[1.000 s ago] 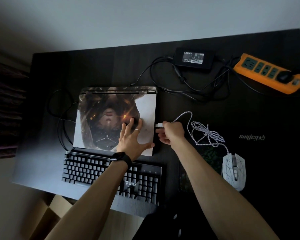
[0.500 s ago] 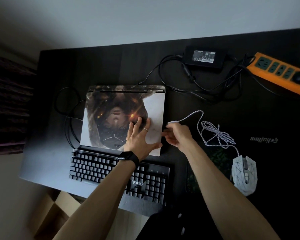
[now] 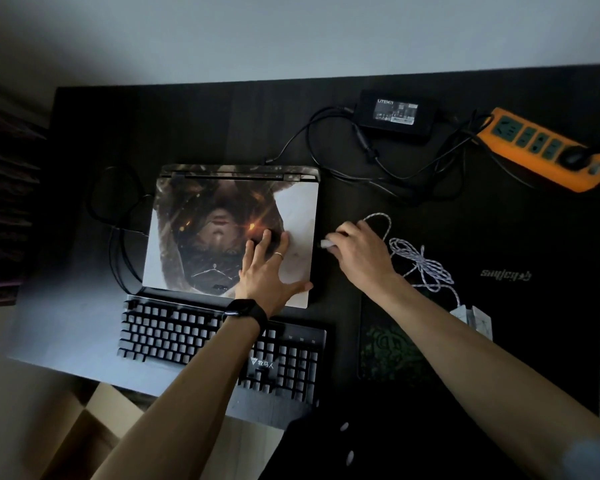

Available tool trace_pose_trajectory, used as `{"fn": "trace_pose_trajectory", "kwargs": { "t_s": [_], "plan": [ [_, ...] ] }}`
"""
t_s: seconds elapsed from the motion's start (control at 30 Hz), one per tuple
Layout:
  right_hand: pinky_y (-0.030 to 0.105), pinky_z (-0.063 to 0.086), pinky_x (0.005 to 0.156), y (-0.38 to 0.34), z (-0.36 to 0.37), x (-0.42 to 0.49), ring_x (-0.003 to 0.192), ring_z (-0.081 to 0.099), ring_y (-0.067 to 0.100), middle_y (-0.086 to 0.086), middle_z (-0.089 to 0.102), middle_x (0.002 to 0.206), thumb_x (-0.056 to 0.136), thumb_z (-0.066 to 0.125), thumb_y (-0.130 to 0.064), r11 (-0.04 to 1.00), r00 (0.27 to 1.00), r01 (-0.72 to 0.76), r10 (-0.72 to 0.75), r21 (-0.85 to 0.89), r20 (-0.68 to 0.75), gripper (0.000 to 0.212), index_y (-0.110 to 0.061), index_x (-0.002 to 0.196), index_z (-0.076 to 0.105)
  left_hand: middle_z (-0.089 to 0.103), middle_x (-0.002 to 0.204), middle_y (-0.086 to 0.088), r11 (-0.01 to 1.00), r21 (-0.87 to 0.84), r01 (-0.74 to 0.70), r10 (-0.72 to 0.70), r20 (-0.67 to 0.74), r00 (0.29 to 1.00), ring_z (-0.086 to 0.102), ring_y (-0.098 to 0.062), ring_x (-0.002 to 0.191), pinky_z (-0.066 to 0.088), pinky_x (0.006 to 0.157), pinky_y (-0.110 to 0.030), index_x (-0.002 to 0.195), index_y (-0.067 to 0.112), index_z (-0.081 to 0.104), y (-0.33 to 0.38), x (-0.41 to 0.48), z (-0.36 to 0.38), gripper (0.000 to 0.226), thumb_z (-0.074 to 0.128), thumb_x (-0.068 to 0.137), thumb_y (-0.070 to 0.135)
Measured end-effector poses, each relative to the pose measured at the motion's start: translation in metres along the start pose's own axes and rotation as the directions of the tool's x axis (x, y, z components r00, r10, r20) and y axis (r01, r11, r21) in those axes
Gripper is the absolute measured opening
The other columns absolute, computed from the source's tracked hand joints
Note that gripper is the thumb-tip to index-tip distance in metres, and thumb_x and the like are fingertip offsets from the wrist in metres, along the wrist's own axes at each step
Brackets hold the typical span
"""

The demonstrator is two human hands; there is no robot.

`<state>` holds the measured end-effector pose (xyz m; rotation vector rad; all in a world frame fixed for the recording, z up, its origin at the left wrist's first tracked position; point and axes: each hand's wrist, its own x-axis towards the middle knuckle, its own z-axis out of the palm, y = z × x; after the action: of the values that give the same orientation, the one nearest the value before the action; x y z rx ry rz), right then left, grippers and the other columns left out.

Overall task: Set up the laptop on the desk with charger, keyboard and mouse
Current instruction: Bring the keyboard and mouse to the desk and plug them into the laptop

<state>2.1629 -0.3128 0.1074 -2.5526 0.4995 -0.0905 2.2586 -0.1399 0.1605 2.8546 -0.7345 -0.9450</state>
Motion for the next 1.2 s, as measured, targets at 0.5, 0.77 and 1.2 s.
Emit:
{"fn": "trace_pose_trajectory", "kwargs": {
  "t_s": [0.5, 0.77, 1.2],
  "plan": [
    [0.038, 0.053, 0.066, 0.000, 0.009, -0.004, 0.079, 0.065, 0.027, 0.004, 0.064, 0.090, 0.078, 0.081, -0.015, 0.947, 0.991, -0.134, 0.128, 0.291, 0.042, 0.022, -0.010, 0.099, 0.077, 0.002, 0.164, 0.007, 1.000, 0.018, 0.010, -0.010, -0.027, 1.000, -0.005, -0.026, 0.150, 0.011, 0.121, -0.041, 0.153, 0.044, 0.011, -0.001, 0.000, 0.003, 0.108, 0.073, 0.068, 0.068],
    [0.042, 0.054, 0.058, 0.002, 0.003, 0.003, 0.071, 0.062, 0.027, 0.004, 0.059, 0.087, 0.083, 0.078, -0.015, 0.978, 0.997, 0.030, -0.045, 0.206, 0.067, 0.012, -0.006, 0.090, 0.077, 0.003, 0.164, 0.004, 0.999, 0.037, 0.014, -0.013, -0.031, 0.999, -0.005, -0.027, 0.150, 0.008, 0.121, -0.041, 0.153, 0.043, 0.010, 0.001, 0.002, 0.003, 0.108, 0.072, 0.069, 0.068],
    [0.035, 0.049, 0.047, 0.005, 0.001, -0.003, 0.061, 0.058, 0.024, 0.002, 0.059, 0.084, 0.084, 0.077, -0.019, 0.994, 0.994, 0.110, -0.110, 0.015, -0.025, 0.006, -0.013, 0.085, 0.075, 0.002, 0.164, 0.005, 0.999, 0.034, 0.019, -0.018, -0.019, 1.000, -0.005, -0.027, 0.150, 0.010, 0.121, -0.040, 0.153, 0.044, 0.010, 0.002, 0.000, 0.002, 0.109, 0.072, 0.068, 0.068]
  ]
}}
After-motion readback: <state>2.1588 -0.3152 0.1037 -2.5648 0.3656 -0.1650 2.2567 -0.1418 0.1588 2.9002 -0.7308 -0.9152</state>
